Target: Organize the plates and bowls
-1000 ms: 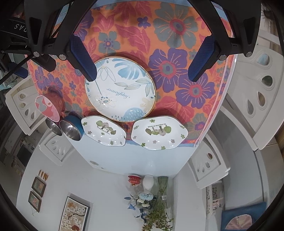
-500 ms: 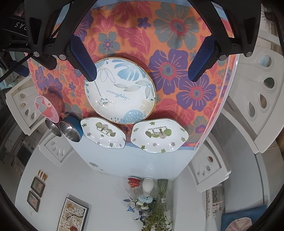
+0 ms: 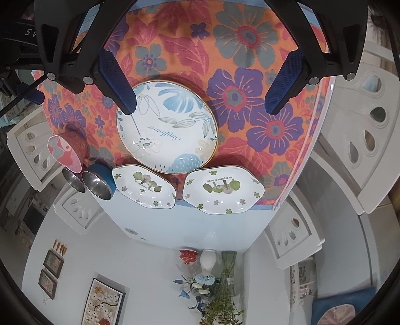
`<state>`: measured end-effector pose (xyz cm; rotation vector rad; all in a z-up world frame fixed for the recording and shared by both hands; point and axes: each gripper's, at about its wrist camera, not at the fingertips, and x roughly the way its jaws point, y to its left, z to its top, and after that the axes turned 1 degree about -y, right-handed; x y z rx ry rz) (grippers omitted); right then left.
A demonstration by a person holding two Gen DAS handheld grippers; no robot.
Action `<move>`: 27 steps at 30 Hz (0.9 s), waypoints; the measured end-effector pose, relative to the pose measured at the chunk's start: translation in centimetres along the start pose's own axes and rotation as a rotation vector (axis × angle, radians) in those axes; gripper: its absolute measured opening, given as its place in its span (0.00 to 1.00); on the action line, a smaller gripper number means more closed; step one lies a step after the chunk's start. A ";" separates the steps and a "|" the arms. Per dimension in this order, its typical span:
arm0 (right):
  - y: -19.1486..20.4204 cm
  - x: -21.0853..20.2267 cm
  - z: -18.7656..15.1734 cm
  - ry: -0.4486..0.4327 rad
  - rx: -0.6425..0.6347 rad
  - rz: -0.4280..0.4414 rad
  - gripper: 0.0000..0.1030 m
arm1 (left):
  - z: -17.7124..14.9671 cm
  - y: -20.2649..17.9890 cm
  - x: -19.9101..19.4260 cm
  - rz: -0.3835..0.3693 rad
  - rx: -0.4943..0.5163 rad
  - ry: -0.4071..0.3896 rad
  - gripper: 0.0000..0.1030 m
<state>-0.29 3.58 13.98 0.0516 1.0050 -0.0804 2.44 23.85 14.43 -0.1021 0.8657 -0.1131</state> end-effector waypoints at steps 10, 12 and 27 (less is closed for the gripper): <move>0.4 1.2 0.0 0.040 -0.002 0.007 1.00 | -0.5 0.3 0.9 -0.008 -0.011 0.025 0.99; 0.4 1.8 0.1 0.057 0.005 0.021 1.00 | -0.4 0.1 1.3 -0.005 -0.002 0.034 0.99; -1.3 9.6 3.9 0.107 -0.027 0.003 0.96 | 1.3 2.2 9.9 -0.058 0.095 0.124 0.99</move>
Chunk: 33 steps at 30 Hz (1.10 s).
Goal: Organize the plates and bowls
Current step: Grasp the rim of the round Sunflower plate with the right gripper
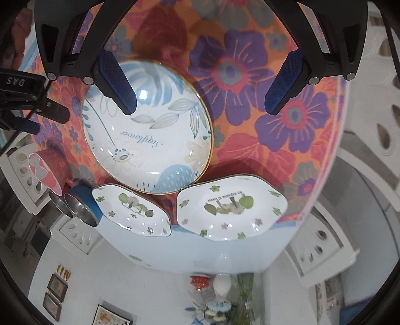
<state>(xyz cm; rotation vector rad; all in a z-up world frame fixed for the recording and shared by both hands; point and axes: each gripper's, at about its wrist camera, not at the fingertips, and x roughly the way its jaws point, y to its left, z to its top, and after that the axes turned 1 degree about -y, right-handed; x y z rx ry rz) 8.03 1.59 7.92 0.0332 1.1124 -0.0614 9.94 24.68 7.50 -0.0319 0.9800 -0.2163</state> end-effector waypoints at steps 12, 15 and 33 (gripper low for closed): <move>0.3 5.6 3.2 0.061 -0.024 0.073 0.81 | 1.3 -0.2 5.4 -0.028 0.029 0.097 0.79; 0.0 6.1 3.4 0.036 -0.031 0.110 0.77 | 1.1 -0.5 6.1 -0.023 0.042 0.112 0.67; 1.0 7.7 2.9 0.038 -0.067 0.216 0.36 | 0.5 -1.8 6.8 -0.054 0.026 0.080 0.61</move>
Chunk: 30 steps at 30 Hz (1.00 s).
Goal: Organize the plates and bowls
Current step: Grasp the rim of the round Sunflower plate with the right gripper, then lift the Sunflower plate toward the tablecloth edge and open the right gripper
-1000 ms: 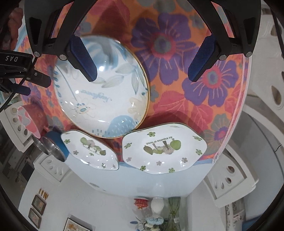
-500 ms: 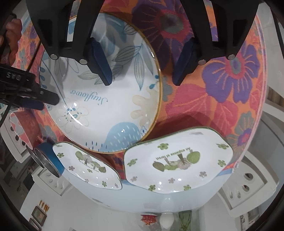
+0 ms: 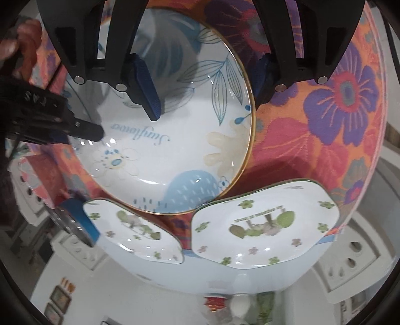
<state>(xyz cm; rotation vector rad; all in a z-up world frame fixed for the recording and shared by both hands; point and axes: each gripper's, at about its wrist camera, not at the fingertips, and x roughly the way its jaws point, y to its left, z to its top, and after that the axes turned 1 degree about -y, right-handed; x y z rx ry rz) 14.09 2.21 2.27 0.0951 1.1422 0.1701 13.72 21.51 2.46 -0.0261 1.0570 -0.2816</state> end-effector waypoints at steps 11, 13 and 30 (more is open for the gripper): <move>1.8 -2.9 -2.7 0.002 0.011 -0.002 0.36 | -1.8 0.9 -3.4 -0.053 -0.116 -0.037 0.61; 2.6 -3.7 -3.4 -0.005 0.005 0.007 0.36 | -2.6 1.3 -4.8 -0.052 -0.126 -0.057 0.61; 10.2 -7.7 -8.7 0.023 -0.137 0.053 0.36 | -9.4 5.8 -11.6 0.012 -0.260 -0.104 0.61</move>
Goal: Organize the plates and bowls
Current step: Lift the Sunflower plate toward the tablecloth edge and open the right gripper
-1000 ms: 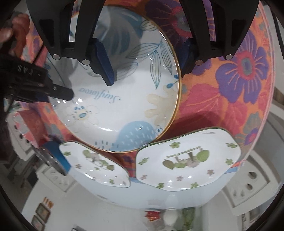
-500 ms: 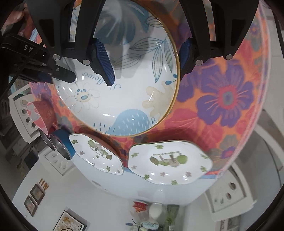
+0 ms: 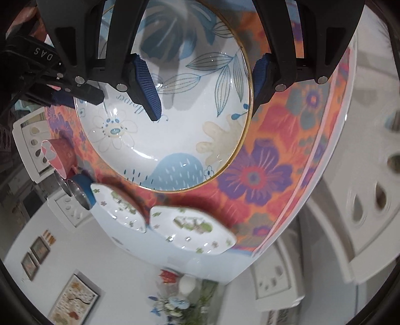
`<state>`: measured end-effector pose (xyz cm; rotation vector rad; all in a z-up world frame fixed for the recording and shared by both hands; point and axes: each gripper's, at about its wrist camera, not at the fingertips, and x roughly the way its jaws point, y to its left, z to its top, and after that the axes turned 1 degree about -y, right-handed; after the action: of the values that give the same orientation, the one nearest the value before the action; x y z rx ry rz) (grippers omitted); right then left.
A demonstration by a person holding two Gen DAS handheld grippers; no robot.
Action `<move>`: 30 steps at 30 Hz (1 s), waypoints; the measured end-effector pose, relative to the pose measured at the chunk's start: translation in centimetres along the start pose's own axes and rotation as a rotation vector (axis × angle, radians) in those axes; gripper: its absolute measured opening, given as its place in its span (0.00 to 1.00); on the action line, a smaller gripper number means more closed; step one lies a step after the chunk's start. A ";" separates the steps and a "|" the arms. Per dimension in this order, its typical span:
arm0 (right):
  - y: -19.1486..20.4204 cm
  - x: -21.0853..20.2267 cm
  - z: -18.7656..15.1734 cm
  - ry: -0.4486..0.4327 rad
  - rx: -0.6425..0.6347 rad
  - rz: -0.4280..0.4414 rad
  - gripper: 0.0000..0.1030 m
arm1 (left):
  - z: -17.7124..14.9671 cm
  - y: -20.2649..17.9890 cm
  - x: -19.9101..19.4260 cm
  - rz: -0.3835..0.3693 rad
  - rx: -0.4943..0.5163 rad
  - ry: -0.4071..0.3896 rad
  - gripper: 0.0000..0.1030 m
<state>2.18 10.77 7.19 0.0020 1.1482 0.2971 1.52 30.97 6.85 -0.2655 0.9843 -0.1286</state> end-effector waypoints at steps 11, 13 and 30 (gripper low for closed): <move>0.4 2.7 -2.9 0.118 0.038 0.000 0.35 | -2.9 1.5 1.5 0.004 -0.017 0.063 0.61; 0.1 2.6 -3.1 0.117 0.055 0.008 0.36 | -3.1 1.5 1.7 0.010 -0.017 0.069 0.61; 0.0 -3.3 -1.3 0.113 0.083 0.015 0.36 | -0.3 1.1 -3.8 0.146 0.090 -0.063 0.62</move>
<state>-0.18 9.80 9.61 0.0678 1.2729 0.2649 -0.84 32.88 9.45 -0.1143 0.9297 -0.0310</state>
